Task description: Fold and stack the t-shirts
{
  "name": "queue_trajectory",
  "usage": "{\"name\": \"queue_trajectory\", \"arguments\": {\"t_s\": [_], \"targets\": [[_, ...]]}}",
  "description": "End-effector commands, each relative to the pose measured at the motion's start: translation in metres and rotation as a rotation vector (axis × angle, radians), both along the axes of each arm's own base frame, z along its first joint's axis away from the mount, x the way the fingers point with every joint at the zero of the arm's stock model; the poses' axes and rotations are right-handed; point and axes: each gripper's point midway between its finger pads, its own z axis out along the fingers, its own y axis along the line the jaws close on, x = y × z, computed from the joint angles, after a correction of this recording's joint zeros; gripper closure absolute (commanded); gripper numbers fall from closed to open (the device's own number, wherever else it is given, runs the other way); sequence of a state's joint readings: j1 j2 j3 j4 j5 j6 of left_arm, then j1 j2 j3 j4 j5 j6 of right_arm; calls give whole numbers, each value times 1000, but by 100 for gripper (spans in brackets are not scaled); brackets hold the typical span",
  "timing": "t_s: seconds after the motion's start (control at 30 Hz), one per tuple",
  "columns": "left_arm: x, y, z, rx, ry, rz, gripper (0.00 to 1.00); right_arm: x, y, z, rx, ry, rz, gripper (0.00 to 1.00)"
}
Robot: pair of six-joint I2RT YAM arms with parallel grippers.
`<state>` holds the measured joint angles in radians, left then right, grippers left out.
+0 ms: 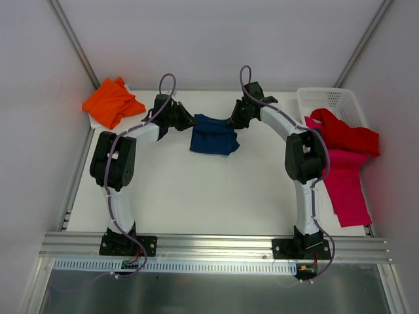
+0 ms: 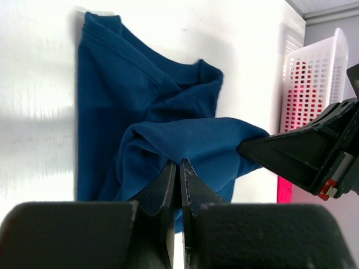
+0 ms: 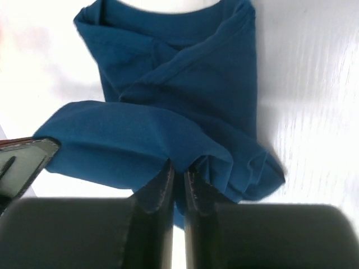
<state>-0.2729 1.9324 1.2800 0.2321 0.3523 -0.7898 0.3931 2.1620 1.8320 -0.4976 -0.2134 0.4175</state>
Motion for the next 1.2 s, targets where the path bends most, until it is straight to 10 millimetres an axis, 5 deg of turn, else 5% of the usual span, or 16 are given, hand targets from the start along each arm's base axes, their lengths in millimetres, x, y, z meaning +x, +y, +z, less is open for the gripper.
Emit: {"name": "queue_trajectory", "arguments": {"t_s": [0.0,0.03,0.1,0.13,0.17,0.37,0.53,0.57,0.67,0.7,0.8,0.83,0.9,0.93,1.07,1.17], "targets": [[25,1,19,-60,-79,-9,100,17,-10,-3,15,-3,23,79],[29,2,9,-58,-69,-5,99,20,-12,-10,18,4,24,49],[35,2,-2,-56,-61,-7,43,27,-22,-16,16,7,4,1],[38,3,-4,-53,-63,-8,7,30,-24,-17,12,-6,4,0],[42,3,-3,-56,-72,-11,1,32,-28,-17,1,-12,-1,0],[54,15,-4,-22,-109,18,1,35,-52,14,-68,-103,-23,0],[52,41,46,-4,-202,73,1,15,-77,49,-156,-167,-59,1],[47,47,47,8,-196,85,1,9,-81,76,-157,-220,-65,1],[23,61,61,41,-185,130,1,-9,-86,98,-154,-262,-61,1],[12,63,77,33,-211,137,1,-18,-82,121,-114,-302,-52,0],[-20,70,77,-2,-183,176,1,-38,-57,139,-33,-325,16,8],[-35,72,59,0,-142,181,1,-46,-40,141,-6,-322,58,12],[-52,74,68,-17,-158,182,1,-53,-13,136,60,-302,130,23],[-65,76,55,-13,-128,179,1,-57,0,132,87,-288,156,31],[-99,76,63,-35,-151,156,1,-51,33,97,196,-190,199,93],[-119,80,58,-15,-145,156,1,-35,53,71,251,-140,225,100]]}}
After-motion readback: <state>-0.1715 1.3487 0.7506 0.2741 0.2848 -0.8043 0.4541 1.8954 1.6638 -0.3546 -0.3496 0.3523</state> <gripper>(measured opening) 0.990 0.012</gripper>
